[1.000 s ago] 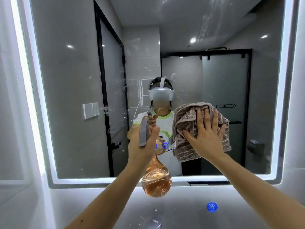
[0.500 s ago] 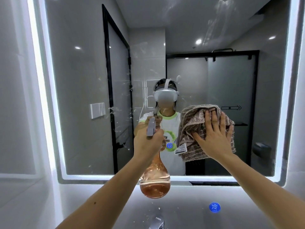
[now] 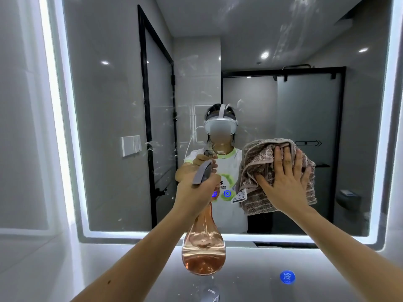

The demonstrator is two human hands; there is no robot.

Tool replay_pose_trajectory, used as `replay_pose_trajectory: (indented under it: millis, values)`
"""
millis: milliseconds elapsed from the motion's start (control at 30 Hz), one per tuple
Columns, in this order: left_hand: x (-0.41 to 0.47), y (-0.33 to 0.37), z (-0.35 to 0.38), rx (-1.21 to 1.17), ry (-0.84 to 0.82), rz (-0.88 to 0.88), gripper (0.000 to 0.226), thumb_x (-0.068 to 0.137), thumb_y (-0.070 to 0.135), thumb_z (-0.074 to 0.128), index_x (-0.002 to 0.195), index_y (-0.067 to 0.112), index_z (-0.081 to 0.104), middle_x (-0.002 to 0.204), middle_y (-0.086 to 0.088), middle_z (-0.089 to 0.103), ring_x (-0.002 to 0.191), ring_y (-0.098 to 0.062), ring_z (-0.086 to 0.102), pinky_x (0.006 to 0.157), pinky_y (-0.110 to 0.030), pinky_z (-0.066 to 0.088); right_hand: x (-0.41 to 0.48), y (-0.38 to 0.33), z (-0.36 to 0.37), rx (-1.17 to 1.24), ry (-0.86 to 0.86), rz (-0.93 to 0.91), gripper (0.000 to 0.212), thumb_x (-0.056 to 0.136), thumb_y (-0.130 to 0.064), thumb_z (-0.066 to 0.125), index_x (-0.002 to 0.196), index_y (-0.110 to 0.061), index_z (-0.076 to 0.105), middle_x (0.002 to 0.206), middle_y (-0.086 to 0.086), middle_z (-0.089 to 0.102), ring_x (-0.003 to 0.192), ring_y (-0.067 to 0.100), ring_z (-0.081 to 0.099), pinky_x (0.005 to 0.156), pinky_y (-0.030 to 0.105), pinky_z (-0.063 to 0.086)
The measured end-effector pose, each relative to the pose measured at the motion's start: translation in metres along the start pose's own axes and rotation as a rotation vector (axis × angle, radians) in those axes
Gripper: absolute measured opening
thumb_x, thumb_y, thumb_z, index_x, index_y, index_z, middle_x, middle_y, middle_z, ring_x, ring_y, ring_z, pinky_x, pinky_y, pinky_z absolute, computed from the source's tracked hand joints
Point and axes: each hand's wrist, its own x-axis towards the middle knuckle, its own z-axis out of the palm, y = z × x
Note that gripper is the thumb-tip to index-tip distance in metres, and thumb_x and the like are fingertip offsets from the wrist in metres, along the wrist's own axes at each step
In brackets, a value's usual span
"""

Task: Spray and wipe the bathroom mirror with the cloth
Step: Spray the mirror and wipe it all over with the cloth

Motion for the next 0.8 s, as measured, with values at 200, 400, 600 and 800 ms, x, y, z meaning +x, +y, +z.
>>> replay_pose_trajectory:
  millis: [200, 400, 600, 800]
  values:
    - [-0.006, -0.010, -0.055, 0.019, 0.014, 0.025, 0.023, 0.081, 0.033, 0.060, 0.078, 0.010, 0.062, 0.061, -0.004, 0.054, 0.062, -0.018, 0.049, 0.065, -0.036, 0.044, 0.010, -0.034, 0.011, 0.105, 0.084, 0.042, 0.095, 0.063, -0.078, 0.018, 0.145, -0.033, 0.002, 0.156, 0.001, -0.004, 0.140, 0.026, -0.015, 0.109, 0.056, -0.003]
    - [-0.005, -0.020, -0.136, -0.106, 0.126, 0.042, 0.014, 0.085, 0.019, 0.059, 0.071, 0.019, 0.060, 0.072, -0.010, 0.061, 0.068, -0.023, 0.055, 0.054, -0.023, 0.046, 0.016, -0.122, 0.033, 0.075, -0.009, -0.230, 0.085, 0.068, -0.074, 0.016, 0.144, -0.038, 0.005, 0.153, -0.009, -0.017, 0.134, 0.009, -0.025, 0.108, 0.055, -0.001]
    - [-0.004, -0.044, -0.210, -0.128, 0.243, -0.041, 0.010, 0.086, 0.017, 0.059, 0.077, 0.019, 0.061, 0.081, -0.014, 0.061, 0.078, -0.026, 0.057, 0.063, -0.031, 0.046, 0.009, -0.226, 0.070, 0.006, -0.127, -0.420, 0.077, 0.079, -0.066, 0.023, 0.143, -0.036, -0.007, 0.151, -0.010, -0.024, 0.130, 0.013, -0.036, 0.109, 0.056, -0.003]
    - [0.005, -0.053, -0.227, -0.073, 0.203, -0.009, 0.009, 0.087, 0.019, 0.058, 0.077, 0.017, 0.059, 0.086, -0.017, 0.059, 0.080, -0.026, 0.056, 0.065, -0.031, 0.047, 0.007, -0.241, 0.076, -0.037, -0.105, -0.469, 0.077, 0.086, -0.059, 0.038, 0.142, -0.038, -0.010, 0.153, -0.012, -0.019, 0.132, 0.010, -0.034, 0.110, 0.051, -0.003]
